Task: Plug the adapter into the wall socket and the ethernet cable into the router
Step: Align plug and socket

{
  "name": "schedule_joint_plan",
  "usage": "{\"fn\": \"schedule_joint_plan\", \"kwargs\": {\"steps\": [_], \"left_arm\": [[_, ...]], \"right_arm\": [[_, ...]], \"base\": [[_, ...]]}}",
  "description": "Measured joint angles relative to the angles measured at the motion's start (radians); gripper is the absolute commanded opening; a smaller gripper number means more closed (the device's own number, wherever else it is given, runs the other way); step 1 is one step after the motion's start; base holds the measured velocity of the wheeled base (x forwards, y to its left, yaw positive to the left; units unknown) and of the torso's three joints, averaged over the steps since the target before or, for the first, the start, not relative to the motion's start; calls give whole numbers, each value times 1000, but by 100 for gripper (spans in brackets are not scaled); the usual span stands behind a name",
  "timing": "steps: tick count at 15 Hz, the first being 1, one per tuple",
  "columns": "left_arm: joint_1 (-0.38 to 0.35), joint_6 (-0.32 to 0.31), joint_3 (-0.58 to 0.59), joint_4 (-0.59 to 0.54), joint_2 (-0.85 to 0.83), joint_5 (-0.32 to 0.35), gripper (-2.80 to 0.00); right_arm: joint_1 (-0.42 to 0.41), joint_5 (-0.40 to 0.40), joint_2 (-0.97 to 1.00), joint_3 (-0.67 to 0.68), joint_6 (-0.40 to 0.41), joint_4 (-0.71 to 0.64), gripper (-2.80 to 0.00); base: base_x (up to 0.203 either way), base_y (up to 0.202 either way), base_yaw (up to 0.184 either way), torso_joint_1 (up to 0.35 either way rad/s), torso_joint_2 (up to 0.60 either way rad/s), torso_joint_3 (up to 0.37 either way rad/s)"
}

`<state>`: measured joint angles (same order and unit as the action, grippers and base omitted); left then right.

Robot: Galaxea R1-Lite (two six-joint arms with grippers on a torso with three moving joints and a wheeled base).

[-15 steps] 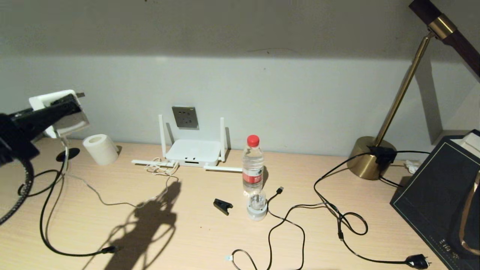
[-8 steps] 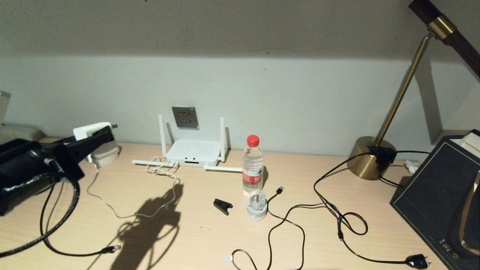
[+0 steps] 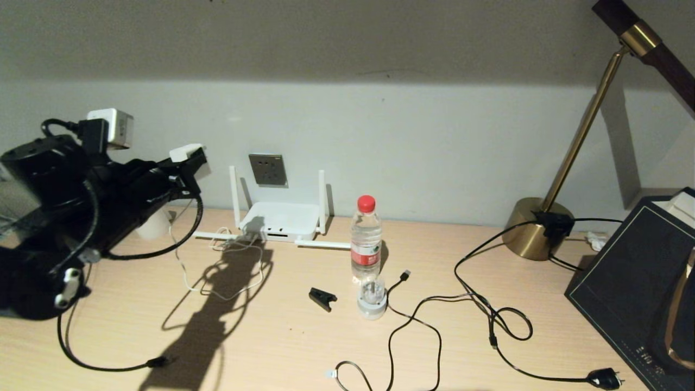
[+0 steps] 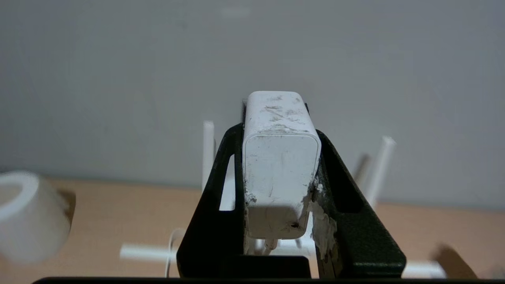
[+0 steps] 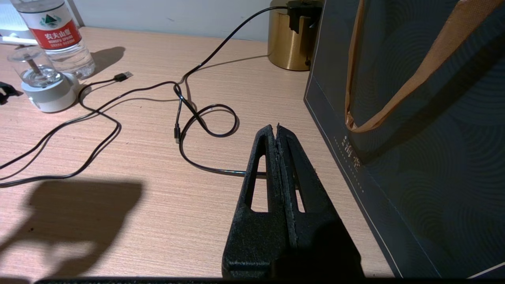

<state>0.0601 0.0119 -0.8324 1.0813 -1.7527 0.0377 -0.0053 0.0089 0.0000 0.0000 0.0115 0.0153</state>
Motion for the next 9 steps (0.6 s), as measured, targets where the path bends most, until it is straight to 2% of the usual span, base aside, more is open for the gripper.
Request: {"fn": "schedule_joint_plan", "kwargs": {"steps": [2,5,9], "left_arm": [[6,-9,-127,74,-139,-29,-280],[14,-33,-300,127,-319,-50,-280],[35,-42,-475,202,-499,-58,-280]], "right_arm": [[0,0,0,0,0,0,-280],[0,0,0,0,0,0,-280],[0,0,0,0,0,0,-280]], "base": [[0,0,0,0,0,0],[0,0,0,0,0,0],[0,0,0,0,0,0]]}}
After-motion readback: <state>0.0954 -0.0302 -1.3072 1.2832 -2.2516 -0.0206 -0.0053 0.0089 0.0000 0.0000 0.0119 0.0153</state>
